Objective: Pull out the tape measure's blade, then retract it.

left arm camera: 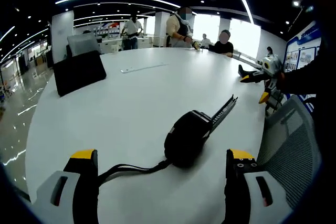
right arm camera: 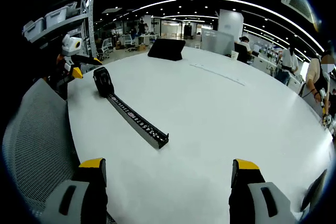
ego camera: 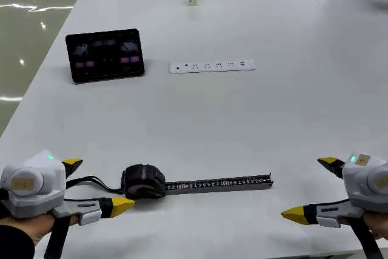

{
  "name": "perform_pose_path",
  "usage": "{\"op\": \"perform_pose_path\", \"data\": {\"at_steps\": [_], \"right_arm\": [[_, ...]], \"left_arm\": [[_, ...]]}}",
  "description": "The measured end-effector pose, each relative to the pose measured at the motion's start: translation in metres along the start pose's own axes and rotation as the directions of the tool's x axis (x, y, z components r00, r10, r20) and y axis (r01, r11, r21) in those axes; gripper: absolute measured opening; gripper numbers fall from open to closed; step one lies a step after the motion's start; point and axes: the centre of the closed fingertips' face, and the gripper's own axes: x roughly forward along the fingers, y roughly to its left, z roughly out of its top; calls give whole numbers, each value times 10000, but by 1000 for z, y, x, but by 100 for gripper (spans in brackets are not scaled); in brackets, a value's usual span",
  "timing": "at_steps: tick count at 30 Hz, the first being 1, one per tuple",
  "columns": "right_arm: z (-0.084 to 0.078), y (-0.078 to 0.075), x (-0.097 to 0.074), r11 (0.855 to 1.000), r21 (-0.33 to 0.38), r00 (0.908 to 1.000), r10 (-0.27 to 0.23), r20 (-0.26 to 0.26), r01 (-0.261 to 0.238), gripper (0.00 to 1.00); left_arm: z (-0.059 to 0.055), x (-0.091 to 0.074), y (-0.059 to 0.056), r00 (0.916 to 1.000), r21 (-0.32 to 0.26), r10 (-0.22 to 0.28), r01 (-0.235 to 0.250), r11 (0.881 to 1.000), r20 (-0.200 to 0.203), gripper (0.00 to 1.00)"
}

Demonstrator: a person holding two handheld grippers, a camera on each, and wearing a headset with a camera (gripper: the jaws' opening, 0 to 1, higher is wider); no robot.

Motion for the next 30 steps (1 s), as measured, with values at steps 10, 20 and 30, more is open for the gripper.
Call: {"op": "perform_pose_path", "data": {"at_steps": [10, 20, 30], "right_arm": [[-16, 3, -16, 9968, 313, 9973, -734, 42, 733, 99], [-30, 7, -27, 9946, 767, 9973, -717, 186, 701, 99], [-23, 11, -25, 9963, 584, 9965, -666, 505, 637, 99]], "left_arm": [[-24, -12, -3, 9998, -121, 205, -206, 9997, -73, 99], [-40, -24, 0, 9991, -314, 423, -426, 9986, -81, 99], [-29, -26, -1, 9989, -221, 442, -445, 9988, -135, 99]]}}
